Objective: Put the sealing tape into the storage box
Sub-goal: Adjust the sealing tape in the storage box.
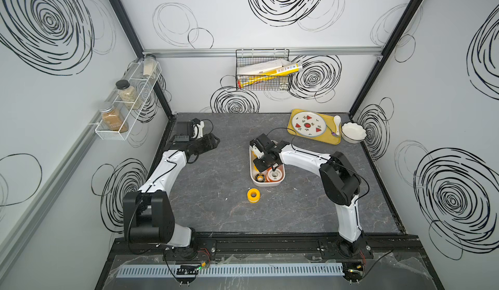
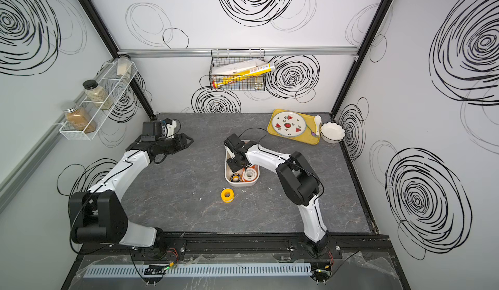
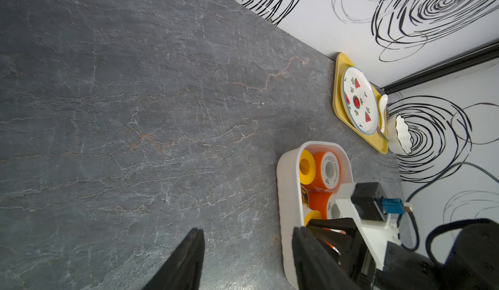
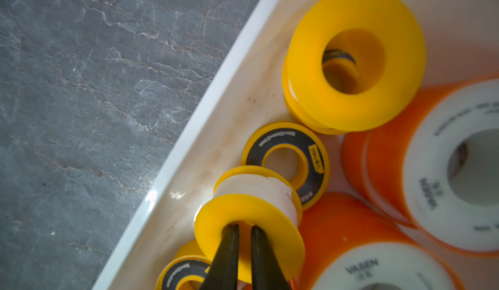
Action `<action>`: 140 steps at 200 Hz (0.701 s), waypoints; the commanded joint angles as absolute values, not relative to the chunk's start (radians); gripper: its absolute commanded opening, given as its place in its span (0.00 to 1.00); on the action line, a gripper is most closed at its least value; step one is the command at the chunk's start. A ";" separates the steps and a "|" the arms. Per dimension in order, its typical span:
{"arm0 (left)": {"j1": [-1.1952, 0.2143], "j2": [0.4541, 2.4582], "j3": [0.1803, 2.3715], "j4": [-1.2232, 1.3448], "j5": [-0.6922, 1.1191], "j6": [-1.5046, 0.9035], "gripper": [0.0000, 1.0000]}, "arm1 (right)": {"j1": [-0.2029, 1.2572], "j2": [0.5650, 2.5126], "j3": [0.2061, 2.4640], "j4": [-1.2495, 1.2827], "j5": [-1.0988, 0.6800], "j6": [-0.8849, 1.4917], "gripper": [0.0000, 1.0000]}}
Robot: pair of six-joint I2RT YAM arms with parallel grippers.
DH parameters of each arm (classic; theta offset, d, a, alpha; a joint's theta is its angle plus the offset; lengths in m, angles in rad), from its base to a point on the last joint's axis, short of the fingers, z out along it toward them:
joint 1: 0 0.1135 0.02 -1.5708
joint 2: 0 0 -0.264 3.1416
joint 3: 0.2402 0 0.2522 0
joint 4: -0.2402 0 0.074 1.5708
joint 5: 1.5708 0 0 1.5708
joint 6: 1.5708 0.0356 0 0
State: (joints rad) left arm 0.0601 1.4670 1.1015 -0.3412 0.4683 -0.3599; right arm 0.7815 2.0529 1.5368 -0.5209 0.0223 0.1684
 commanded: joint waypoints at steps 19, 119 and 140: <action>0.075 1.479 1.113 -0.315 0.482 -0.363 0.59 | 0.784 2.097 1.574 -0.554 0.068 0.187 0.17; 0.082 1.481 1.113 -0.314 0.488 -0.364 0.59 | 0.778 2.142 1.652 -0.569 0.109 0.209 0.17; 0.084 1.481 1.112 -0.313 0.489 -0.364 0.59 | 0.770 2.152 1.665 -0.577 0.118 0.215 0.17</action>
